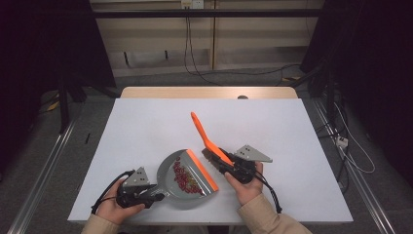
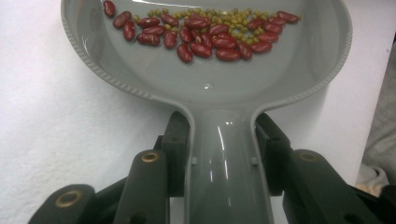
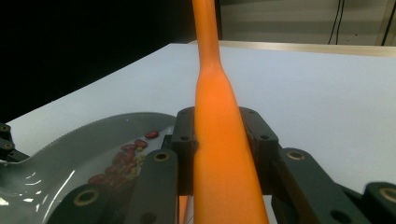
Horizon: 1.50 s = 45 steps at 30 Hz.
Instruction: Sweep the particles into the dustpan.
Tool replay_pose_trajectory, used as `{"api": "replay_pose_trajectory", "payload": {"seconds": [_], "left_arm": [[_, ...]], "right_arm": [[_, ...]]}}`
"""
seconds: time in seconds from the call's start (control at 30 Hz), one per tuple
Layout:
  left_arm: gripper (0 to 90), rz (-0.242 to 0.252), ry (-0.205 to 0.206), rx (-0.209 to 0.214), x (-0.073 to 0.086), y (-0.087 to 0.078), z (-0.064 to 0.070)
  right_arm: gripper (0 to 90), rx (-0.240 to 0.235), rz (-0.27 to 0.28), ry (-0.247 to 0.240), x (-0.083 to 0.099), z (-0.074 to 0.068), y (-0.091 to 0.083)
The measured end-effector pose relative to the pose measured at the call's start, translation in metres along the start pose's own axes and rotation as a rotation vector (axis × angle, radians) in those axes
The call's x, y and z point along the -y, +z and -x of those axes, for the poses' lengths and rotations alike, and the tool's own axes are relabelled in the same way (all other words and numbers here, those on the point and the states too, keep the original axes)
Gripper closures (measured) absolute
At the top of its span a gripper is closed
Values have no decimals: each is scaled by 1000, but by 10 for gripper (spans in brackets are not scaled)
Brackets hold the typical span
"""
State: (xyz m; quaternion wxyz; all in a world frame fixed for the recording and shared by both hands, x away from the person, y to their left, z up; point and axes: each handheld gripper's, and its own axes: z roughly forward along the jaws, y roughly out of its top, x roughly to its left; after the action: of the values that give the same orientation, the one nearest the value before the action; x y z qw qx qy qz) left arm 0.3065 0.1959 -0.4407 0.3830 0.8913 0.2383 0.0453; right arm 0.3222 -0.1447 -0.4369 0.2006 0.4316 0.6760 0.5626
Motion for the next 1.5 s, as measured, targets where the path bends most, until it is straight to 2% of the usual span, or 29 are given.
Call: {"api": "replay_pose_trajectory", "payload": {"seconds": [0.13, 0.17, 0.27, 0.3, 0.37, 0.43, 0.5, 0.57, 0.63, 0.77, 0.93, 0.97, 1.5], "left_arm": [[634, 14, -17, -20, 0, -1, 0], [634, 8, -9, -21, 0, -3, -1], [634, 31, -32, -51, -1, -4, -1], [634, 32, -33, -41, -1, -5, -3], [634, 48, -54, -58, -2, -5, -4], [634, 43, -56, -67, -3, -6, -8], [634, 61, -80, -77, -3, -7, -10], [634, 71, -87, -110, -4, -8, -12], [634, 82, -102, -112, -5, -9, -15], [634, 97, -137, -152, -5, -9, -21], [634, 103, -166, -204, -3, -11, -30], [634, 107, -185, -213, -2, -11, -31], [634, 119, -307, -361, 4, -10, -53]], "right_arm": [[706, 13, 2, 1, -1, 5, -3], [706, 15, 1, 3, -1, 6, -3], [706, 22, 4, 5, -2, 10, -5], [706, 24, 2, 4, -2, 11, -6], [706, 25, 3, 2, -3, 13, -7], [706, 29, 3, -1, -3, 15, -8], [706, 28, 3, 2, -3, 16, -10], [706, 29, 3, 2, -3, 18, -11], [706, 29, 2, 2, -3, 19, -11], [707, 29, 2, 0, -4, 21, -13], [707, 35, -2, -4, -4, 25, -14], [707, 35, -1, -1, -4, 25, -15], [707, 43, 5, -6, -5, 27, -18]]}}
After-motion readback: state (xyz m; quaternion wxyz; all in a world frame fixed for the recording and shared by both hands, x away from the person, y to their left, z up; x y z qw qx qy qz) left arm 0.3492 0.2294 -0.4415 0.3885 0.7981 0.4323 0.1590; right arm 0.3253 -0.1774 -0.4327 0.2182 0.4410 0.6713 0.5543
